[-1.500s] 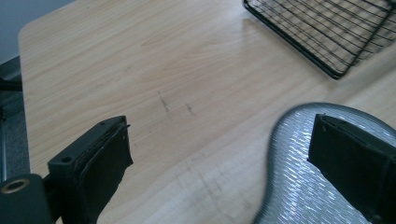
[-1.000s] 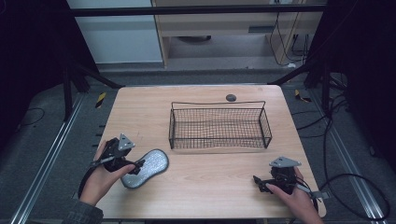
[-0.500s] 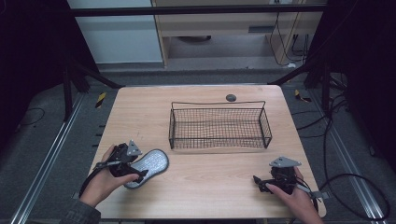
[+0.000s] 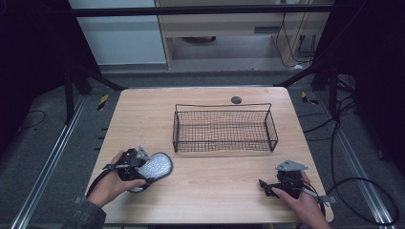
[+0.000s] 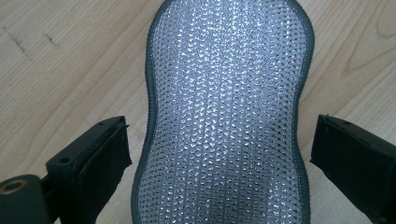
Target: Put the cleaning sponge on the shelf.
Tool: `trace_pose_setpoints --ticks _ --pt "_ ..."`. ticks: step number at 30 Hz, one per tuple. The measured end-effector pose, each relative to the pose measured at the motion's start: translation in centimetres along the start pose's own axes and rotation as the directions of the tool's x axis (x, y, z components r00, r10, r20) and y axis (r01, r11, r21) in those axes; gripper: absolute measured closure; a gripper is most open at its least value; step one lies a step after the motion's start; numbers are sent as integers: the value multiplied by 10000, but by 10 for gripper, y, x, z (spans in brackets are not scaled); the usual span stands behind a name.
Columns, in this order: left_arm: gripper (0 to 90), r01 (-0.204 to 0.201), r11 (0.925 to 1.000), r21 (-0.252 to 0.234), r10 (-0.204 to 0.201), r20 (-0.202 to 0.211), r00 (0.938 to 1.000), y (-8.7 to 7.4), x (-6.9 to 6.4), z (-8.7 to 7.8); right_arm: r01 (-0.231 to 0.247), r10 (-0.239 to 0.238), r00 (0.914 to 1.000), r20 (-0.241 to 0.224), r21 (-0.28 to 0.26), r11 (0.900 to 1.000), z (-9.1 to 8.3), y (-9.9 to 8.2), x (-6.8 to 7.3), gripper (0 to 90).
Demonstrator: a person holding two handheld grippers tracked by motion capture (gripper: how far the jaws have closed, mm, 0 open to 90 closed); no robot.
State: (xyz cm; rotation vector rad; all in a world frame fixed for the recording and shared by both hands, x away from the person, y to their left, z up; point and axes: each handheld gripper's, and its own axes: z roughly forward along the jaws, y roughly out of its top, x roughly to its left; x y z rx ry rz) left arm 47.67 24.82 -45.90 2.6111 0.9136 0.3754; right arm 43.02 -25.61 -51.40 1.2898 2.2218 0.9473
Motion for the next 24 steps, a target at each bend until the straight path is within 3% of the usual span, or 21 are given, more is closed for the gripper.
trace_pose_setpoints --ticks 9,24 --pt "37 -302 9976 621 285 282 9992 5 1 9 -1 1 10000 -1 0 10000 0 0 0 3" --pt "8 -27 9948 1021 -30 556 9984 11 12 29 0 0 10000 -2 -3 10000 0 0 0 3"
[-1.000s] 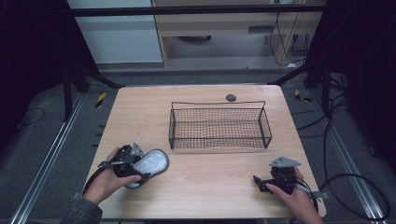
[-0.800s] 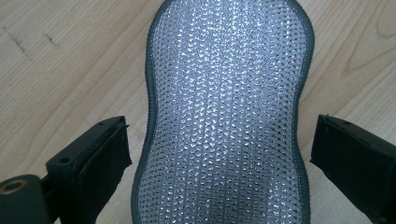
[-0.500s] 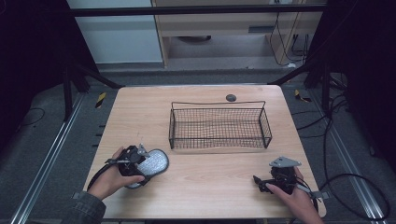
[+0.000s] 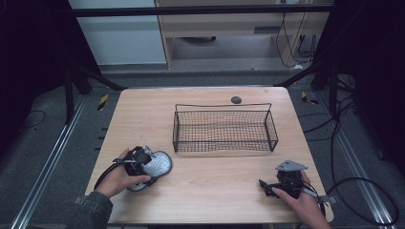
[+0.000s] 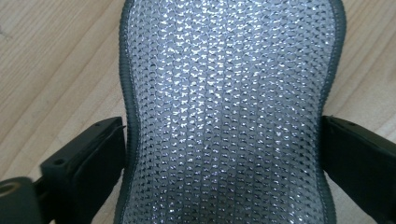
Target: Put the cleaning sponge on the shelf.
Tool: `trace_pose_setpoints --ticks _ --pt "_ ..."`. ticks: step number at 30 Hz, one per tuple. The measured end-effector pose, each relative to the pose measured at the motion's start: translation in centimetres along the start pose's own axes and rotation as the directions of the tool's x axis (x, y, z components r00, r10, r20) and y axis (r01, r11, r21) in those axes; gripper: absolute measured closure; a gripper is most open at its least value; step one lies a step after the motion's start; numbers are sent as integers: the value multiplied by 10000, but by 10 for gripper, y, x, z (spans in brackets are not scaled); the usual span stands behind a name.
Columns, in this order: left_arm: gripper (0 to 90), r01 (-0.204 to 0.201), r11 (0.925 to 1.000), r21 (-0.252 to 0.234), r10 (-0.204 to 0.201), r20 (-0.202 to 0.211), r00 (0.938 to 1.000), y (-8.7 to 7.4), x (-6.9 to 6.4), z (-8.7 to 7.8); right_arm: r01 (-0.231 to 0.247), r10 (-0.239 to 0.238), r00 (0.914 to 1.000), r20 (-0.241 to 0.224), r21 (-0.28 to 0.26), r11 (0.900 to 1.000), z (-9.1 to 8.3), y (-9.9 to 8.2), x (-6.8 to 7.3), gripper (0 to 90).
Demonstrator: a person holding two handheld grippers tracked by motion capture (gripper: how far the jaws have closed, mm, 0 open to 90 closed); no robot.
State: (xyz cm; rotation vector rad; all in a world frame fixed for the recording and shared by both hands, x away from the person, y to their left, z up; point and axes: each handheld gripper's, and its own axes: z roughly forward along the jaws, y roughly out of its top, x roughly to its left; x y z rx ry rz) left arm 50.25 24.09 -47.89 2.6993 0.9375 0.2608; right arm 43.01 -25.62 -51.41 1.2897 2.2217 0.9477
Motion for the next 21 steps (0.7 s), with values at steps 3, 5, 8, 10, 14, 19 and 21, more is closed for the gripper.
trace_pose_setpoints --ticks 3,5,8,10,14,19,21 --pt "0 227 9997 -118 -224 279 9994 0 4 2 -1 1 10000 5 3 10000 0 0 0 3" --pt "0 361 9993 -119 -355 435 9984 0 7 4 -7 7 10000 6 4 10000 0 0 0 3" --pt "0 428 9989 -175 -417 560 9976 0 9 4 -5 5 10000 8 4 10000 0 0 0 3" --pt "43 368 9991 -228 -354 575 9977 0 8 3 -3 3 10000 6 3 10000 0 0 0 3" --pt "63 371 9988 -333 -366 153 9992 0 6 -1 -4 4 10000 7 3 10000 0 0 0 3" --pt "71 308 9972 -676 -314 -79 9995 -1 4 -12 -3 3 10000 6 3 10000 0 0 0 3" --pt "72 227 9964 -814 -246 -226 9994 -2 1 -16 -4 4 10000 7 4 10000 0 0 0 3"
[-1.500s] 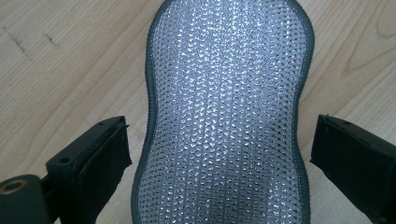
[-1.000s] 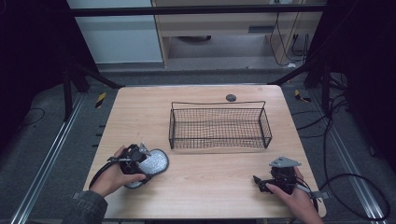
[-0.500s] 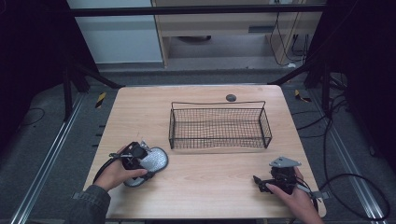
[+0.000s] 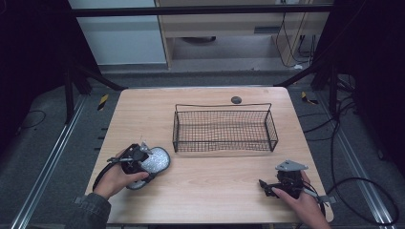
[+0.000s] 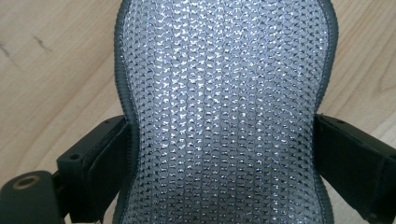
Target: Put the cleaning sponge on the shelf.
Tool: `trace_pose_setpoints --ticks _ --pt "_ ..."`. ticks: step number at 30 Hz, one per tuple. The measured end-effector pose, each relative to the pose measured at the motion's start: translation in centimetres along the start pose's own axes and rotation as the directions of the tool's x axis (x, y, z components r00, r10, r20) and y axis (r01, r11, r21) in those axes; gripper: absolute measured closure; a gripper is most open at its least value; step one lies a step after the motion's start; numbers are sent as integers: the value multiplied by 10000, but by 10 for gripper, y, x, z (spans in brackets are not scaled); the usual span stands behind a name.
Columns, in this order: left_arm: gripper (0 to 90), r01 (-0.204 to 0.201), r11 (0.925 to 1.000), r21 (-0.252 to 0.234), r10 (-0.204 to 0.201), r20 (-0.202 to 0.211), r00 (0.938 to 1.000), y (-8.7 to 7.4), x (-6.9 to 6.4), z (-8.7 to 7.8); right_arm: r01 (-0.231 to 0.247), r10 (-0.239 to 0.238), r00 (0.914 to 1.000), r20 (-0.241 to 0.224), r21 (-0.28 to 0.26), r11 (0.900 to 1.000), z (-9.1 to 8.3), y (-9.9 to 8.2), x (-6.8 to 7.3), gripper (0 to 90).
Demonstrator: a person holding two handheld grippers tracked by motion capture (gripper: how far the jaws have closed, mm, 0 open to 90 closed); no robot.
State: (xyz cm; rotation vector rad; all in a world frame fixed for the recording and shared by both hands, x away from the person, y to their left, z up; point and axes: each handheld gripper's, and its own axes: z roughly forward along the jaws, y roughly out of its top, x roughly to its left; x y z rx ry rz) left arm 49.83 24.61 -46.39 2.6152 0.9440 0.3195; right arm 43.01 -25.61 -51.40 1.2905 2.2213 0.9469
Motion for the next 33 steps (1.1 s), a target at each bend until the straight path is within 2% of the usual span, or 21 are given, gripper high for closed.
trace_pose_setpoints --ticks 8,12,14,19,21,25,33 --pt "82 -408 9984 -401 393 -376 9985 -3 -8 -17 -3 3 10000 1 0 10000 0 0 0 3" --pt "85 -580 9954 -765 545 -474 9974 -1 -13 -24 -6 6 10000 0 0 10000 0 0 0 3" --pt "88 -630 9950 -771 592 -509 9969 0 -14 -25 -3 3 10000 1 1 10000 0 0 0 3" --pt "95 -941 9904 -1012 865 -774 9932 6 -18 -35 -1 1 10000 2 0 10000 0 0 0 3" --pt "98 -1160 9869 -1121 1060 -913 9902 11 -19 -44 0 0 10000 1 1 10000 0 0 0 3" --pt "104 -1278 9841 -1233 1163 -963 9885 16 -19 -51 0 0 10000 2 -1 10000 0 0 0 3" --pt "119 -1559 9813 -1131 1443 -1047 9840 26 -13 -59 -1 1 10000 2 1 10000 0 0 0 3"
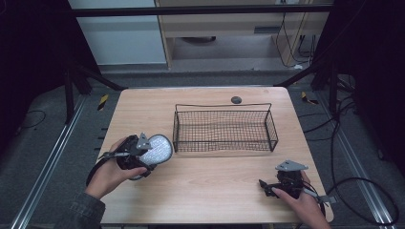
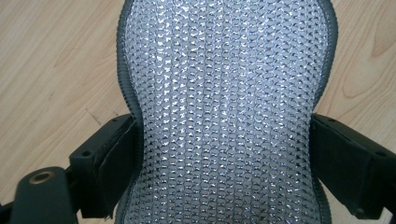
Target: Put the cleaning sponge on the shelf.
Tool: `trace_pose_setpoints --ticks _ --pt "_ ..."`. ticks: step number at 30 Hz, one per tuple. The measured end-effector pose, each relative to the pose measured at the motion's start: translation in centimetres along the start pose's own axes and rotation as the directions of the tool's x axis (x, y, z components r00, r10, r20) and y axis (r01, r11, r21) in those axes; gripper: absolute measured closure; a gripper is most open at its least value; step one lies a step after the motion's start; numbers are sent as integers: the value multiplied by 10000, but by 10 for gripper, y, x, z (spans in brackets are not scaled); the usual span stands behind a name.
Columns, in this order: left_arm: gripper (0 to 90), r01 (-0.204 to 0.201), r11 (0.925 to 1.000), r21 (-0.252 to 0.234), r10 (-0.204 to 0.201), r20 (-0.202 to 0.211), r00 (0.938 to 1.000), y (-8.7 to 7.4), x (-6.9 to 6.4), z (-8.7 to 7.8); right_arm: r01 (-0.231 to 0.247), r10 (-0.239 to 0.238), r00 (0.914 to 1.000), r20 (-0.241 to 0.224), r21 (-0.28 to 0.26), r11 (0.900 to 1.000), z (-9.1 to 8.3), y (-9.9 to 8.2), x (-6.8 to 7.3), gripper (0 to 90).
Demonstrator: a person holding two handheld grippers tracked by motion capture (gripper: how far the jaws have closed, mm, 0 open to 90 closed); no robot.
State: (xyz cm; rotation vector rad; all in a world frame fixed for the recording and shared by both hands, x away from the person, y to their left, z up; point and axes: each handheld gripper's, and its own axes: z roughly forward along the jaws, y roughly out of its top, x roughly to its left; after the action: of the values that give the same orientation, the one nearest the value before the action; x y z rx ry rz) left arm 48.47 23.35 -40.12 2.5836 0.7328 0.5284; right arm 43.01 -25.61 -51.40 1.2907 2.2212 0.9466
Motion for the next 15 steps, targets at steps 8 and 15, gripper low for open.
trace_pose_setpoints --ticks 8,15 --pt "133 -304 9995 79 305 -68 9995 12 5 -11 0 0 10000 0 -1 10000 0 0 0 3" --pt "141 -673 9977 57 675 -334 9972 28 11 -24 1 -1 10000 -1 2 10000 0 0 0 3"
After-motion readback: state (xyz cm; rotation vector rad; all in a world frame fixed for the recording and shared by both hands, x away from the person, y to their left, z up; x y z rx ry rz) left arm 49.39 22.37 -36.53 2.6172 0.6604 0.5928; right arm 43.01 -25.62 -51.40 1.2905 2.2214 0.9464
